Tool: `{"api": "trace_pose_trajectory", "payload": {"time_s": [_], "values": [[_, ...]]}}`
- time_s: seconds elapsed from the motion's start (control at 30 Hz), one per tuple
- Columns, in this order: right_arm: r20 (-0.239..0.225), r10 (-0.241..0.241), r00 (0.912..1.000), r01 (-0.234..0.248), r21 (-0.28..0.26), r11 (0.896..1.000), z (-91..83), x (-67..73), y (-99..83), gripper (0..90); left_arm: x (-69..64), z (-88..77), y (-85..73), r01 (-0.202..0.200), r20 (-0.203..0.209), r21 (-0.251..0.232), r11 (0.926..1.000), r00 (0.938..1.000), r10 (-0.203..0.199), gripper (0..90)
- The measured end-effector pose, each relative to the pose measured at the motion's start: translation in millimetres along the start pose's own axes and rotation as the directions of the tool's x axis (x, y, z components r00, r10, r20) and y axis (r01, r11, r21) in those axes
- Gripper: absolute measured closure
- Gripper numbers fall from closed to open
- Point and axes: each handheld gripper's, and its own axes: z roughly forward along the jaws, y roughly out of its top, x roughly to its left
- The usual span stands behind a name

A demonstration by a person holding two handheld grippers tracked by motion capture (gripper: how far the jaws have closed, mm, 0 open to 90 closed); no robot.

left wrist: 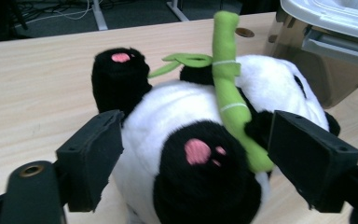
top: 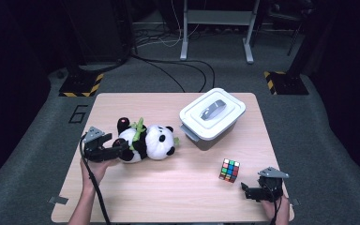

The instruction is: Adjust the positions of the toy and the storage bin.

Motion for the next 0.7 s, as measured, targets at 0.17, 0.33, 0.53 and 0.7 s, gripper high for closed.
{"api": "trace_pose_trajectory", "payload": {"time_s": [0.17, 0.33, 0.53, 0.7], "values": [[-0.001, -0.002, 1.0000, 0.002, 0.001, 1.000, 0.0, -0.1, 0.0, 0.1, -5.7, 12.4, -19.0, 0.035, -0.007, 0.048, 0.9982, 0.9994, -0.034, 15.2], [0.000, 0.000, 1.0000, 0.000, 0.000, 1.000, 0.0, 0.0, 0.0, 0.1, -8.1, 35.3, -29.6, 0.054, -0.046, 0.085, 0.9949, 0.9977, -0.051, 13.2], [-0.001, -0.002, 1.0000, 0.002, 0.001, 1.000, 0.0, -0.2, 0.0, 0.1, -7.1, 43.9, -27.0, 0.083, -0.103, 0.051, 0.9953, 0.9917, -0.077, 17.1], [-0.001, -0.002, 1.0000, 0.002, 0.000, 1.000, 0.0, -0.2, 0.0, 0.1, -5.6, 54.6, -26.1, 0.078, -0.121, 0.041, 0.9961, 0.9900, -0.072, 18.3]]}}
